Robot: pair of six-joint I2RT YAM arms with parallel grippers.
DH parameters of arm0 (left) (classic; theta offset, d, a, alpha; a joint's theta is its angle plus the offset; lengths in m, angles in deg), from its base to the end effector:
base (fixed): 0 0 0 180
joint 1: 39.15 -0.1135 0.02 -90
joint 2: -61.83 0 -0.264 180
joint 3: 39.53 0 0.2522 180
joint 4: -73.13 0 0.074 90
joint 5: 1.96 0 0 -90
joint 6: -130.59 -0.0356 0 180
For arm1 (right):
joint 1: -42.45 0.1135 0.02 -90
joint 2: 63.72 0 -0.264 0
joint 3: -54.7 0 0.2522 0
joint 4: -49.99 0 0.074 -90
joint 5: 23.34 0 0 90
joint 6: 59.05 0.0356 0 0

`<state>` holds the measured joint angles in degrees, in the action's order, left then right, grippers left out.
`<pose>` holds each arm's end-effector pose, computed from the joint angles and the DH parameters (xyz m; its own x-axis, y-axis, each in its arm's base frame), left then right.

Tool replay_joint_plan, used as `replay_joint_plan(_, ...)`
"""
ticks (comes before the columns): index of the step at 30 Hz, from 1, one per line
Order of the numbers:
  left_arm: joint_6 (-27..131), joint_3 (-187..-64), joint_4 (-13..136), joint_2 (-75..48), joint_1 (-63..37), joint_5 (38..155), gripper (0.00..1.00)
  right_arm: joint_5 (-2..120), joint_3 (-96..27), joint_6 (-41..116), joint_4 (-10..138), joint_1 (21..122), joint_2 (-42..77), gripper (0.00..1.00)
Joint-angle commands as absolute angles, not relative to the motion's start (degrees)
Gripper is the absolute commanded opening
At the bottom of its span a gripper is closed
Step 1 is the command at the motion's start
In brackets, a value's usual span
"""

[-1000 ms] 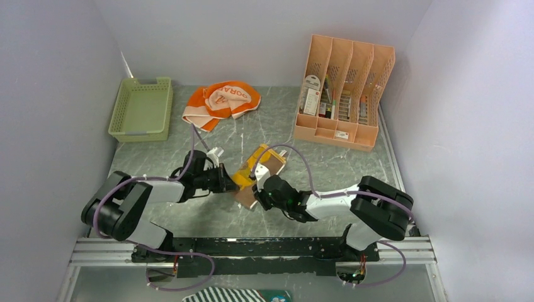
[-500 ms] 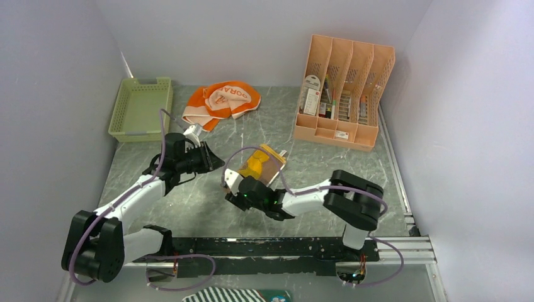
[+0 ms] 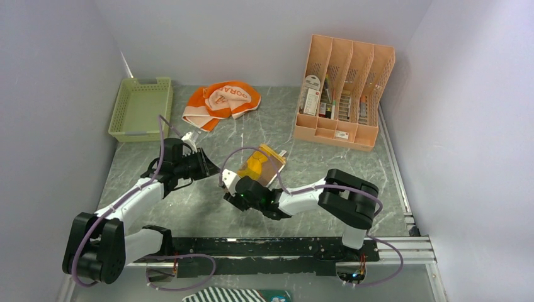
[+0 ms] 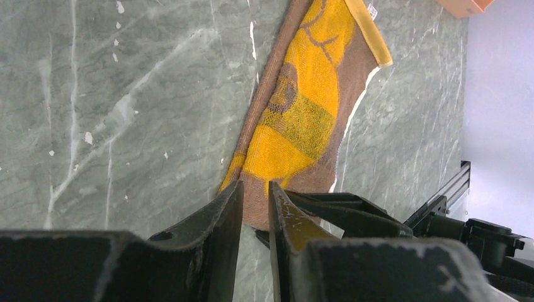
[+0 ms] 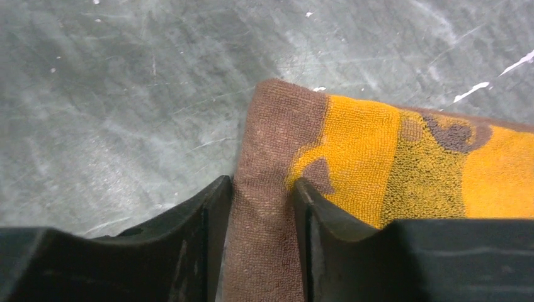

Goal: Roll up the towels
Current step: Roll the towel at the center of the board.

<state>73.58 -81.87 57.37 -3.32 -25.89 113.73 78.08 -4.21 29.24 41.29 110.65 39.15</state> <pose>0.2149 -0.0665 0.1891 -0.8012 -0.3153 -0.5086 0.1197 0.7484 -0.6524 0.1362 0.3217 0.1329 -0.1889 -0.5511 -0.8128 -0.8561 0.4979 -0.1386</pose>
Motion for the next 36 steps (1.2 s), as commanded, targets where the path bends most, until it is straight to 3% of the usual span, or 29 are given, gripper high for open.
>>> replay_joint_plan(1, 74.2, -80.4, 57.9, -1.9, -26.5, 113.9, 0.32, 71.7, -0.7, 33.8, 44.4, 110.4, 37.2, 0.37)
replay_joint_plan(5, 74.7, -79.1, 58.4, -0.7, -26.5, 115.4, 0.32, 62.2, 1.6, 39.0, 41.8, 106.8, 34.5, 0.21)
replay_joint_plan(12, 75.2, -76.7, 60.2, 4.6, -26.4, 119.7, 0.31, 45.4, 3.3, 47.6, 36.0, 98.4, 30.2, 0.0)
replay_joint_plan(21, 79.2, -73.0, 67.7, 6.4, -24.6, 122.5, 0.33, 31.1, -0.2, 57.0, 34.0, 88.5, 36.1, 0.0)
replay_joint_plan(29, 82.2, -73.1, 77.8, -3.2, -14.7, 117.9, 0.32, 23.3, -0.8, 62.9, 29.5, 82.5, 44.1, 0.0)
replay_joint_plan(36, 83.8, -74.4, 84.3, -12.3, -12.1, 116.6, 0.3, 22.2, -0.6, 63.4, 29.0, 80.4, 45.9, 0.0)
